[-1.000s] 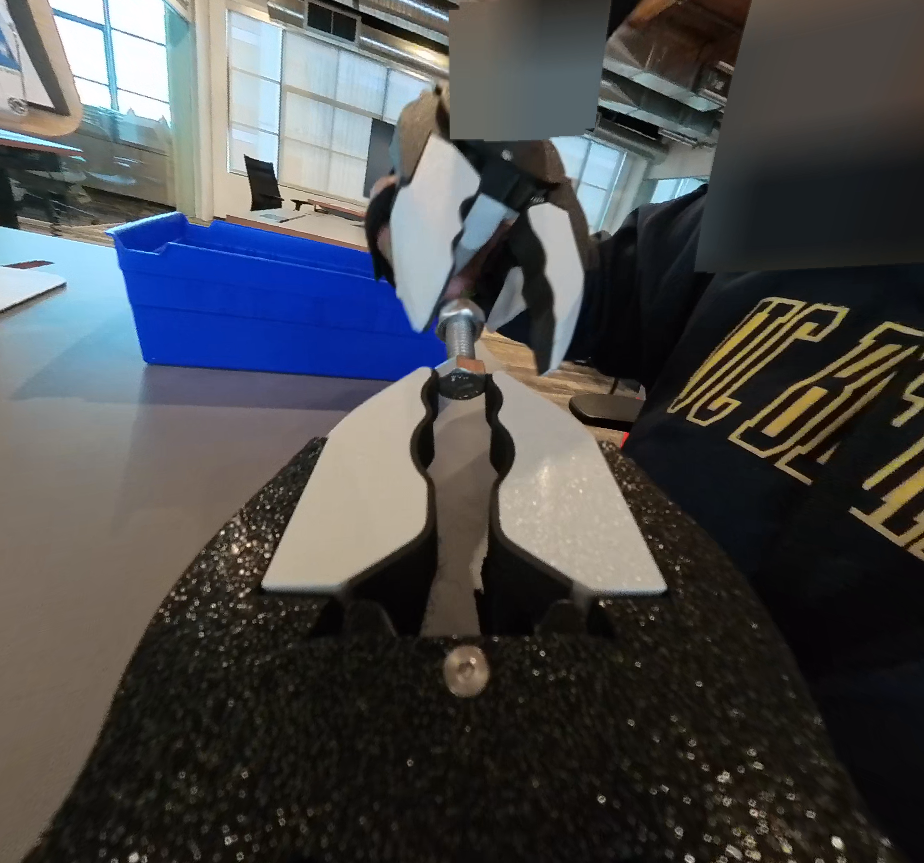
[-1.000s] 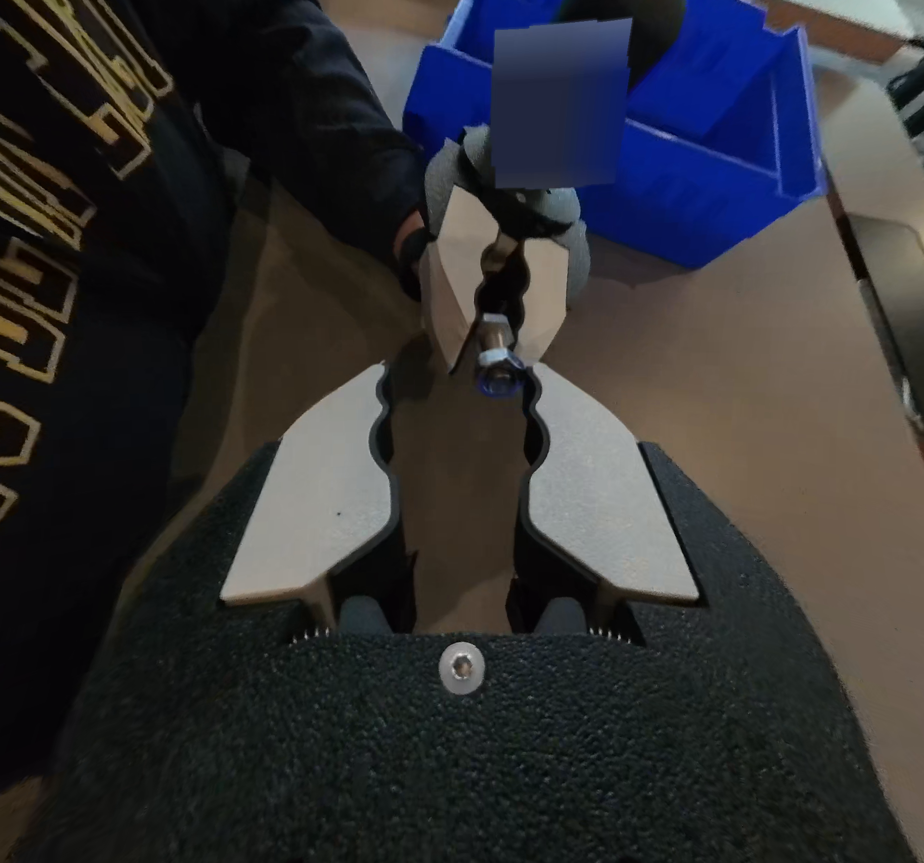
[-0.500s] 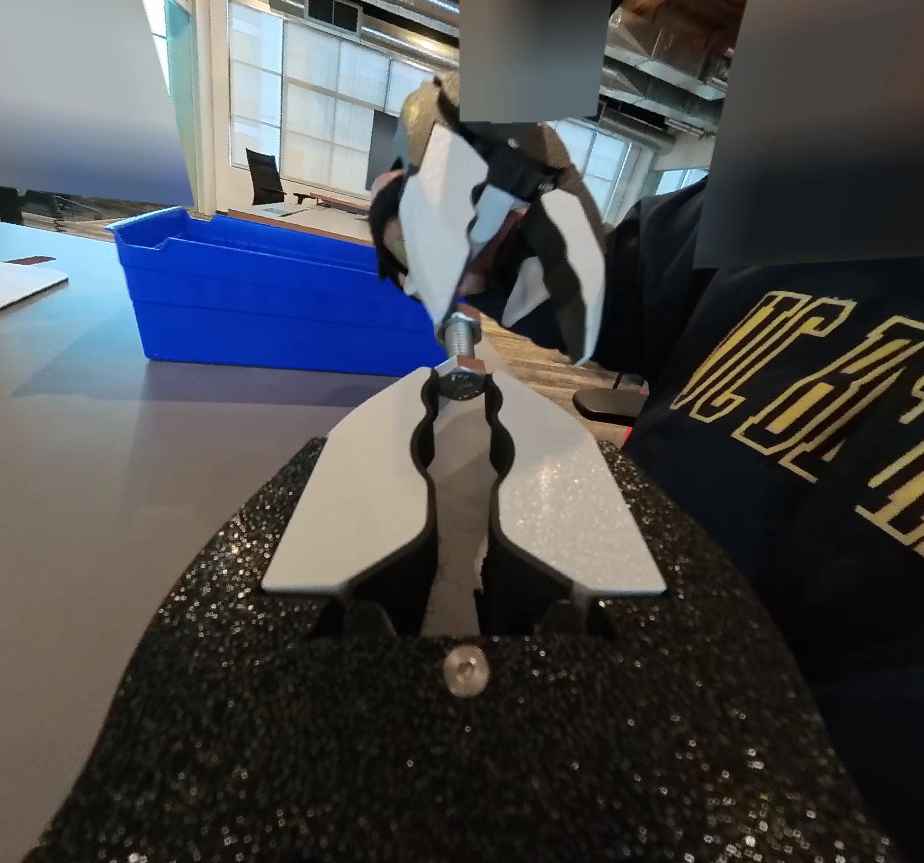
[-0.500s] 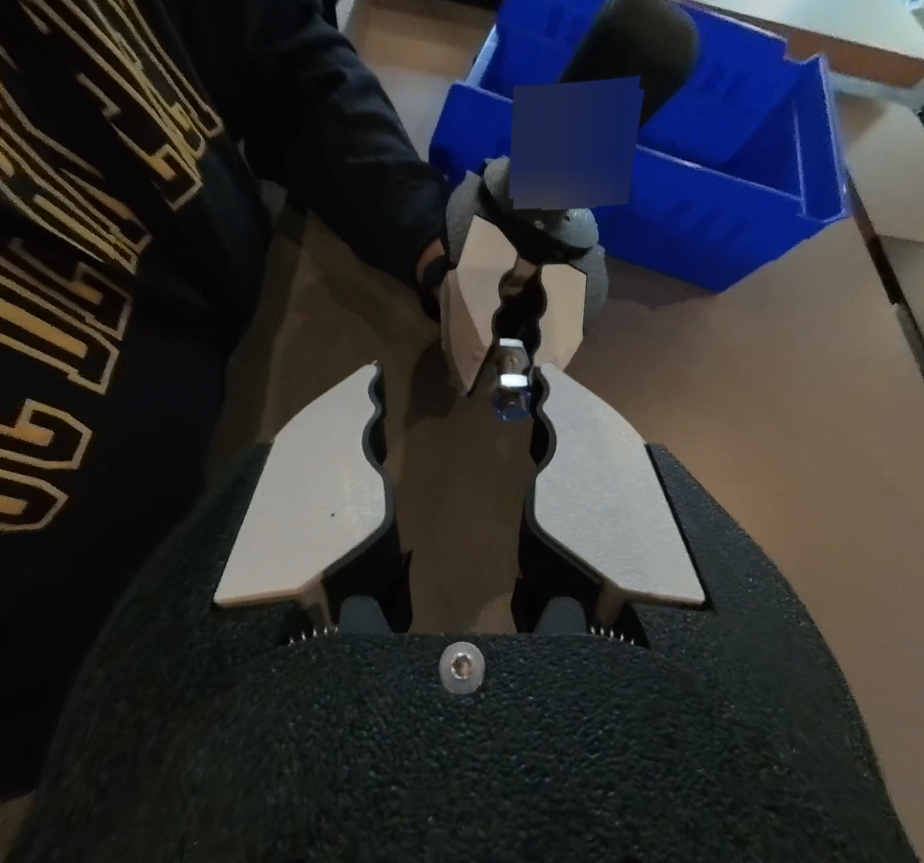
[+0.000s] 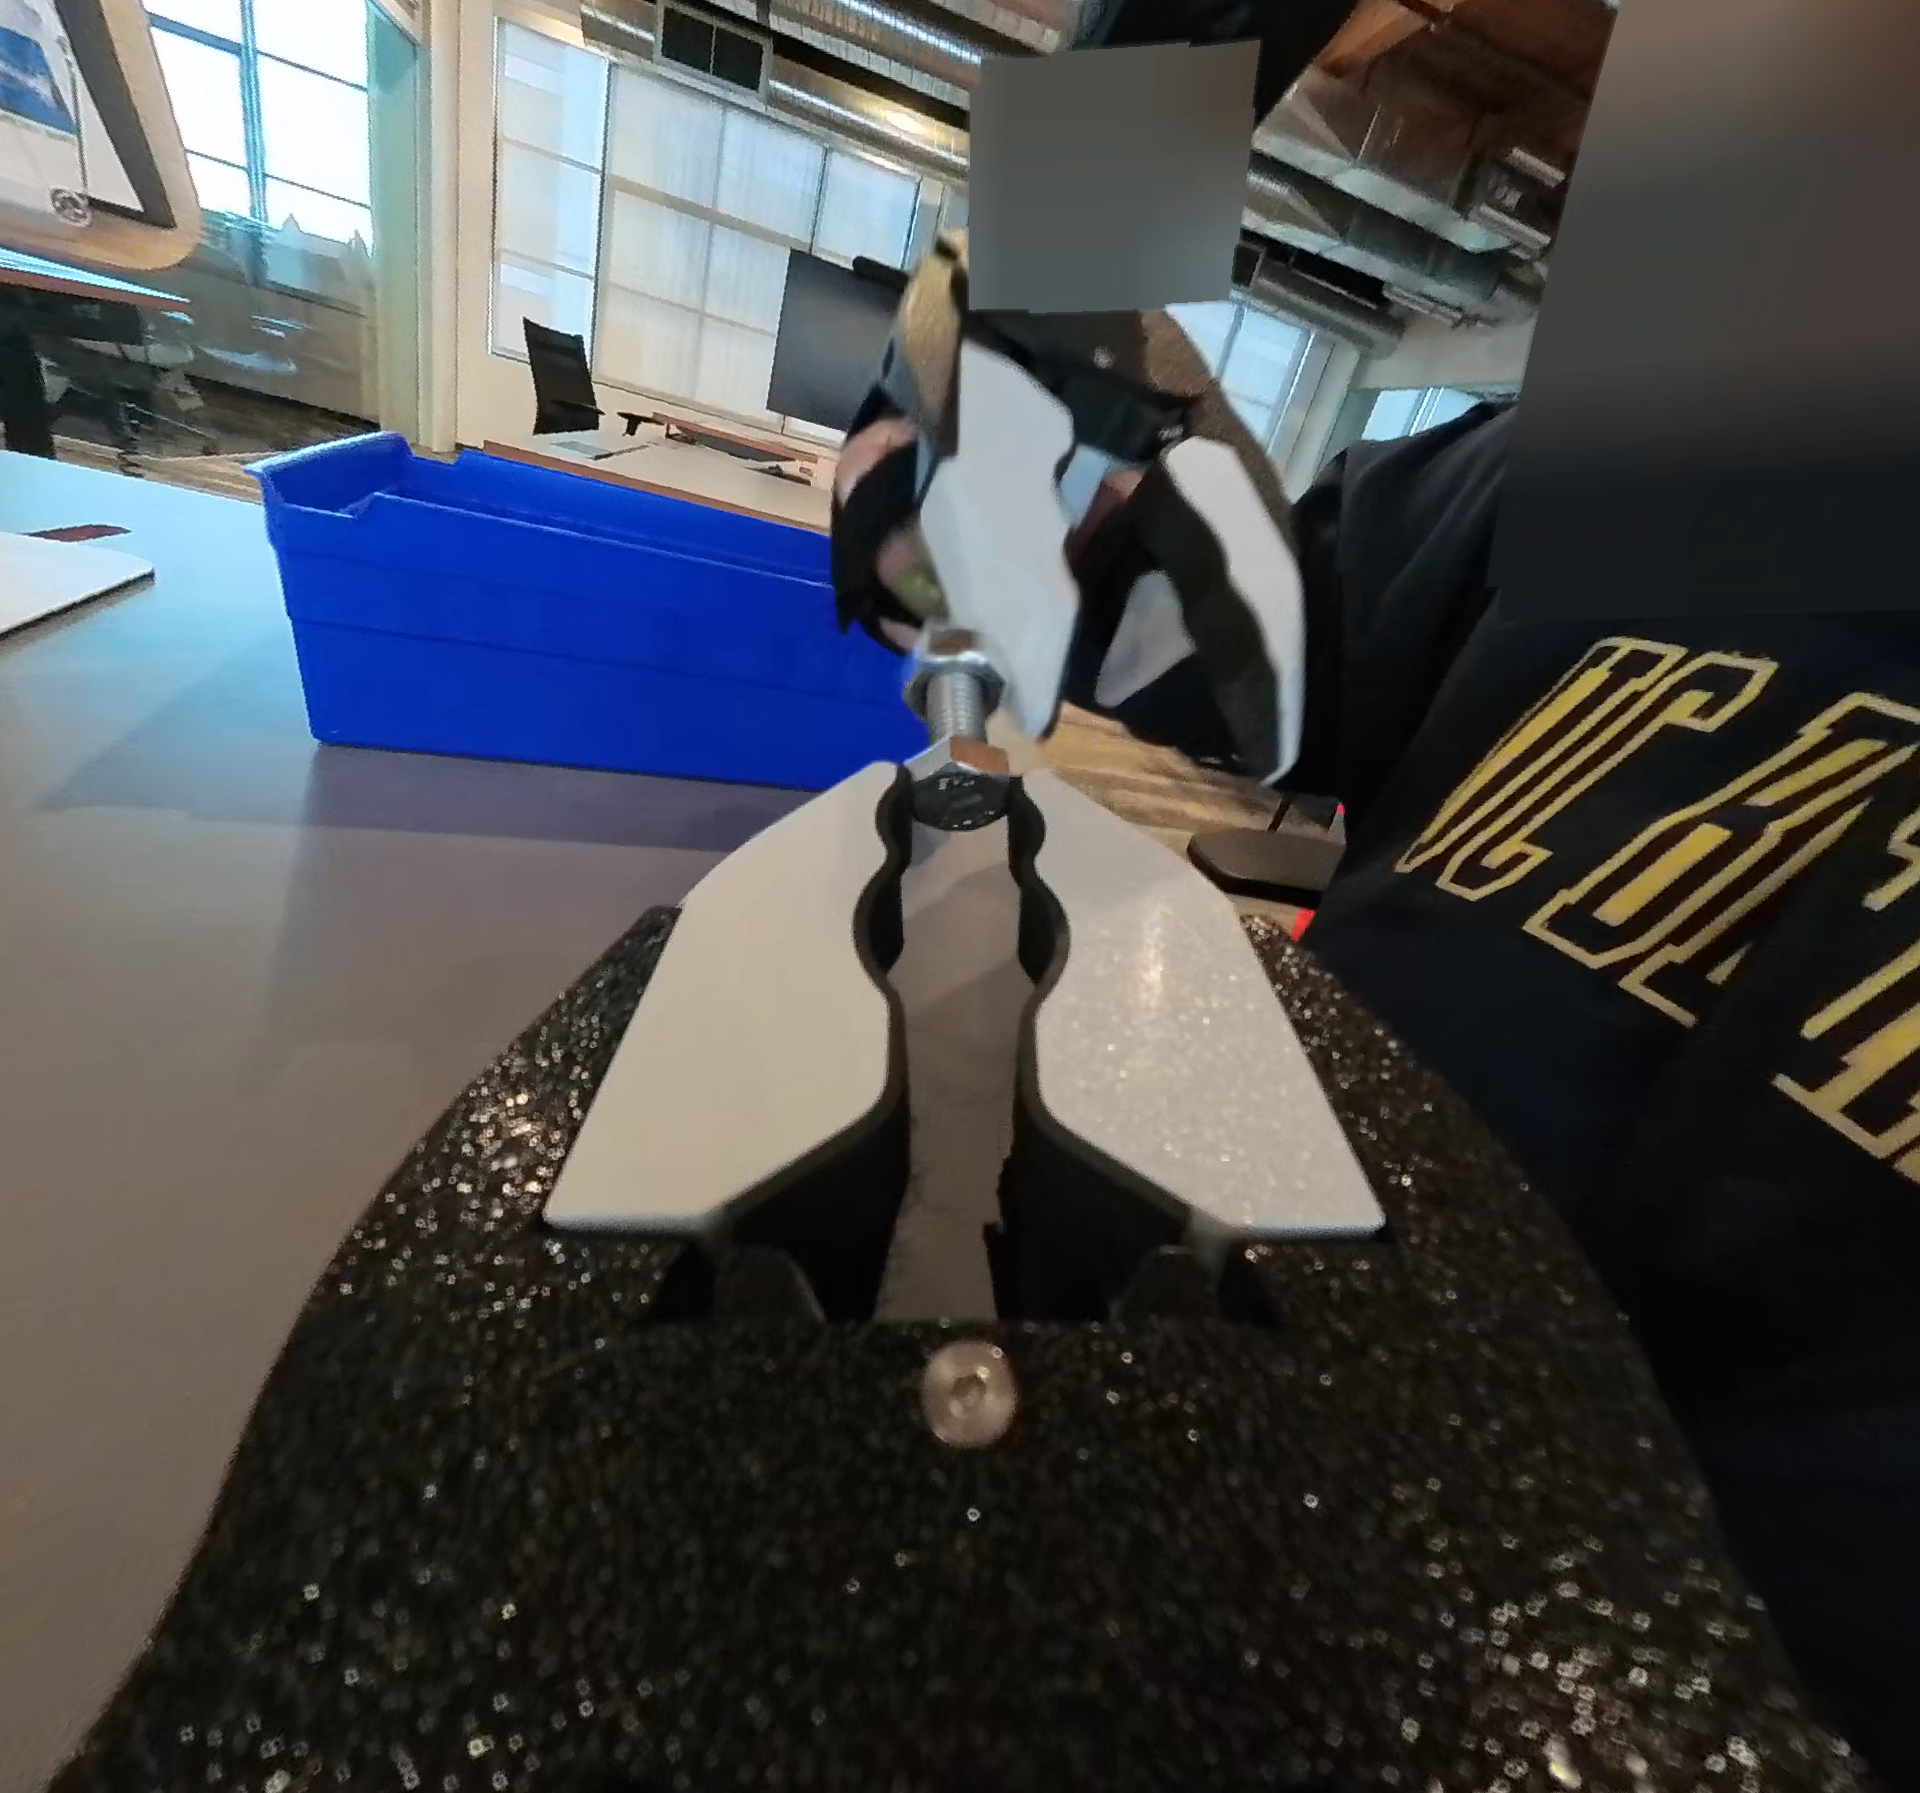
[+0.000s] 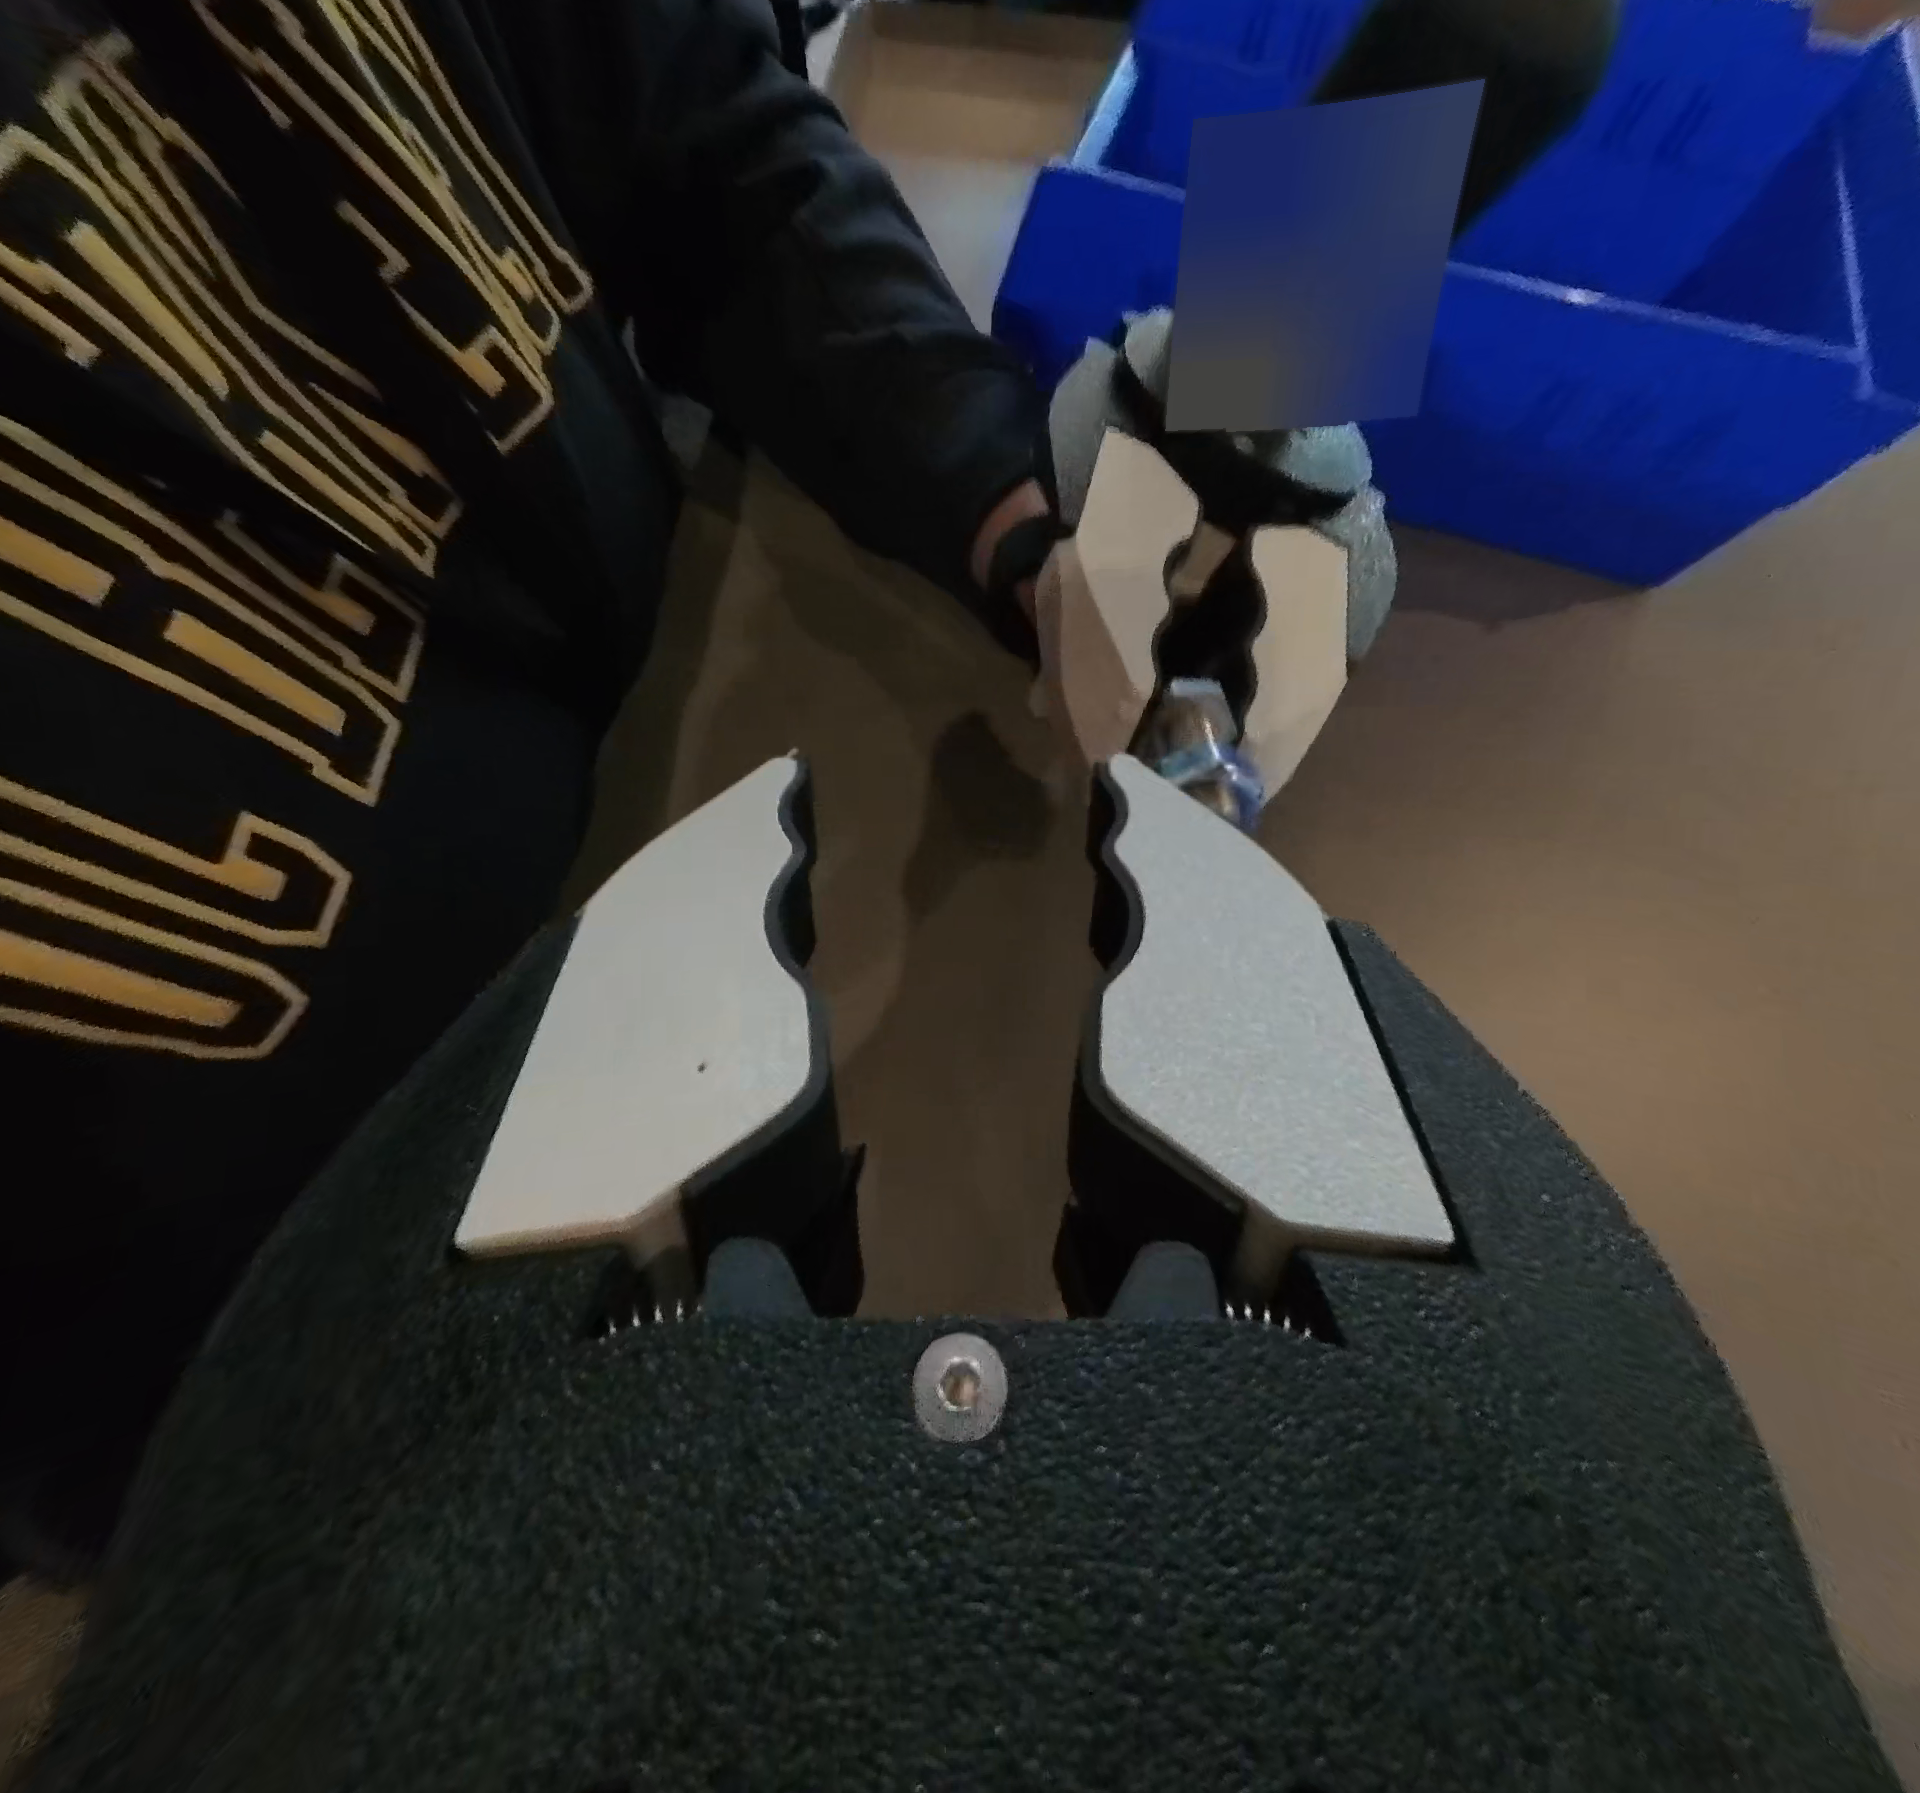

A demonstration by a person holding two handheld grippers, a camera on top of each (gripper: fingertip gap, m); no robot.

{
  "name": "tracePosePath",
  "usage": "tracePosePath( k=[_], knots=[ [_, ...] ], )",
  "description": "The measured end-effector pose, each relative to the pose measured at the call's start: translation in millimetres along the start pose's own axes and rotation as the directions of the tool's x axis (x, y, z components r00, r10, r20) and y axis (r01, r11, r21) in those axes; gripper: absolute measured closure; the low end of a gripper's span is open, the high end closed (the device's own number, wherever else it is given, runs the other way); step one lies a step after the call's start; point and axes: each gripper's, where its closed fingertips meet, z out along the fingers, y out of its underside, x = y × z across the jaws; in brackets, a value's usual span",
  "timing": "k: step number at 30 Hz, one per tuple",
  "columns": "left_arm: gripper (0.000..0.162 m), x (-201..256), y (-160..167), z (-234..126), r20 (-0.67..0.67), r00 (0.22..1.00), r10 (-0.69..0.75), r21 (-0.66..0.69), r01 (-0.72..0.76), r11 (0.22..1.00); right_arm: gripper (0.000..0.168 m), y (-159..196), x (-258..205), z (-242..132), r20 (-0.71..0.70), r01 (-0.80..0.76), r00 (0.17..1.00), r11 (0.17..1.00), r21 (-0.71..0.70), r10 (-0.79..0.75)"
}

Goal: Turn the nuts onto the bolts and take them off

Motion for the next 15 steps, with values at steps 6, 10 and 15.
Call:
tracePosePath(
  k=[6,10,15],
  knots=[
    [0.145,2.1,2.4,1.5,-0.010,1.000,0.008,-0.019,-0.008,1.000,0.112,-3.8,12.7,2.0,-0.091,0.055,0.994,0.999,-0.005,-0.055],
    [0.145,4.1,1.7,1.4,-0.018,1.000,0.016,-0.013,-0.016,1.000,0.107,8.1,20.1,2.9,-0.114,0.017,0.993,0.998,-0.057,-0.024],
    [0.145,4.0,1.2,1.1,-0.020,1.000,0.014,-0.009,-0.014,1.000,0.109,19.3,16.4,3.4,-0.090,-0.032,0.996,0.996,-0.083,0.025]
  ],
)
